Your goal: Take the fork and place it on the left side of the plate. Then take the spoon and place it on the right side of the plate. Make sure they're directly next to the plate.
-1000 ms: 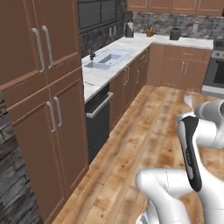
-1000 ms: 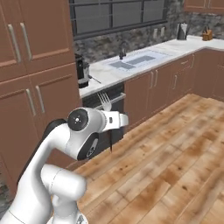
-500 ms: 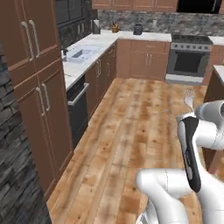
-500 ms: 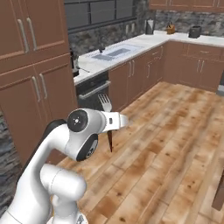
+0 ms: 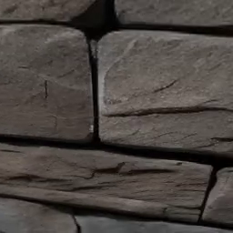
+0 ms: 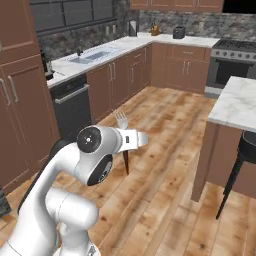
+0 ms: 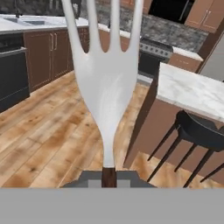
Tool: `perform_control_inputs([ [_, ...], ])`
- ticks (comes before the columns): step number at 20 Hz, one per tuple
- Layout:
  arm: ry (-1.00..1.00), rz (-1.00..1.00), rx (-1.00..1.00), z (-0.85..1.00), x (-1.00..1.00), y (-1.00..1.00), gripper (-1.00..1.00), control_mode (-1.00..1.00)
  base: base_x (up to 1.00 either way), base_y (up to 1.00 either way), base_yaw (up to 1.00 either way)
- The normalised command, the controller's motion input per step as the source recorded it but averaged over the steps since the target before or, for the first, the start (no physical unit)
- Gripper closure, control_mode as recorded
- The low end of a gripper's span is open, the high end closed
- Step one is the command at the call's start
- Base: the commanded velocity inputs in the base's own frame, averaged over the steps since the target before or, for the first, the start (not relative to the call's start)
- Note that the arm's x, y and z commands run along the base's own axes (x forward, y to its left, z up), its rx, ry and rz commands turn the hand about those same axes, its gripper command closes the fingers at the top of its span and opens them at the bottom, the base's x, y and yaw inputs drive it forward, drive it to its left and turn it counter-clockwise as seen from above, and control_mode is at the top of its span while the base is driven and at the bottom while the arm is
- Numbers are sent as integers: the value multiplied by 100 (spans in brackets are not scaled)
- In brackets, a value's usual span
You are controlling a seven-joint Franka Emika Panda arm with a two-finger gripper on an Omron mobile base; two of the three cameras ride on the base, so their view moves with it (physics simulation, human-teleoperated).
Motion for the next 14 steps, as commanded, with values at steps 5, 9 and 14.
perform_control_inputs([
  [5, 0, 0, 0, 0, 0, 0, 100, 100, 10, -100, -16],
  [9, 0, 0, 0, 0, 0, 0, 100, 100, 46, -100, -15],
  [14, 0, 0, 0, 0, 0, 0, 100, 100, 57, -100, -14],
])
